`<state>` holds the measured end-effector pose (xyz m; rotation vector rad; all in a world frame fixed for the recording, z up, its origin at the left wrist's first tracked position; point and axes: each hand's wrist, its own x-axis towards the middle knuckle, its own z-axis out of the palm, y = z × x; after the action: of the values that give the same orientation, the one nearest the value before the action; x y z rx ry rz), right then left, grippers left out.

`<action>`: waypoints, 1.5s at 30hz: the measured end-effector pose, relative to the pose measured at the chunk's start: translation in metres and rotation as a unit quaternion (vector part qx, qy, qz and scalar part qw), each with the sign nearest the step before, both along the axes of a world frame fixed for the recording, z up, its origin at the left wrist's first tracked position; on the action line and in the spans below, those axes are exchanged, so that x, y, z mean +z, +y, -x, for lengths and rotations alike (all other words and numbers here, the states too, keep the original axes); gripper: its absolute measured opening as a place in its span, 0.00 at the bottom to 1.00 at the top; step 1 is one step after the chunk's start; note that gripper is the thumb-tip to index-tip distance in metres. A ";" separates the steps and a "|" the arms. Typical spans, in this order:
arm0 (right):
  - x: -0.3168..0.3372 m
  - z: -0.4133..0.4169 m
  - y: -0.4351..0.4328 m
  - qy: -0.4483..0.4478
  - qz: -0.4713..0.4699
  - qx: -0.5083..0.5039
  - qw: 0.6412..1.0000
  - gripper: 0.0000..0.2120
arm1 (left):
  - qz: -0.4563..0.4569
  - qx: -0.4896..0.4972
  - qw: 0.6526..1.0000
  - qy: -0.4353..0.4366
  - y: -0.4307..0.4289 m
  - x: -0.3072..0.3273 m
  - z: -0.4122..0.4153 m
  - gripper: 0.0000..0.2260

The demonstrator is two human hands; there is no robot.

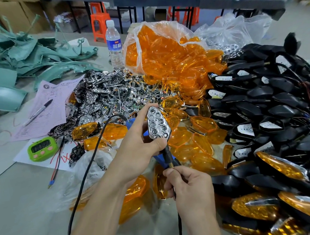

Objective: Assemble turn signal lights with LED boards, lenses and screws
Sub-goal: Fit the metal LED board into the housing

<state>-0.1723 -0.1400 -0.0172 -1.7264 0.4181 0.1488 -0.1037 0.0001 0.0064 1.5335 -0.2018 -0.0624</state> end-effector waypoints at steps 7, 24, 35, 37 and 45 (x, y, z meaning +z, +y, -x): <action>-0.001 0.001 -0.004 -0.030 -0.029 -0.006 0.999 0.08 | 0.006 -0.005 1.000 0.004 0.007 0.002 -0.002 0.36; 0.005 -0.018 -0.008 -0.077 -0.192 0.122 0.971 0.07 | -0.045 -0.070 0.997 -0.005 0.007 0.004 -0.001 0.41; 0.005 -0.031 -0.006 -0.135 -0.079 0.120 0.980 0.20 | -0.332 0.148 0.924 -0.115 -0.005 0.018 0.013 0.43; 0.002 -0.031 -0.005 -0.145 -0.034 0.106 0.983 0.17 | -0.374 0.174 0.901 -0.137 -0.010 0.017 0.016 0.41; 0.000 -0.030 -0.003 -0.138 -0.014 0.086 0.987 0.13 | -0.423 0.212 0.861 -0.187 -0.025 0.023 0.025 0.33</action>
<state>-0.1426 -0.1432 -0.0173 -1.7245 0.0614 0.0379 -0.1289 -0.0249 0.0293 2.4367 -0.1405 0.5761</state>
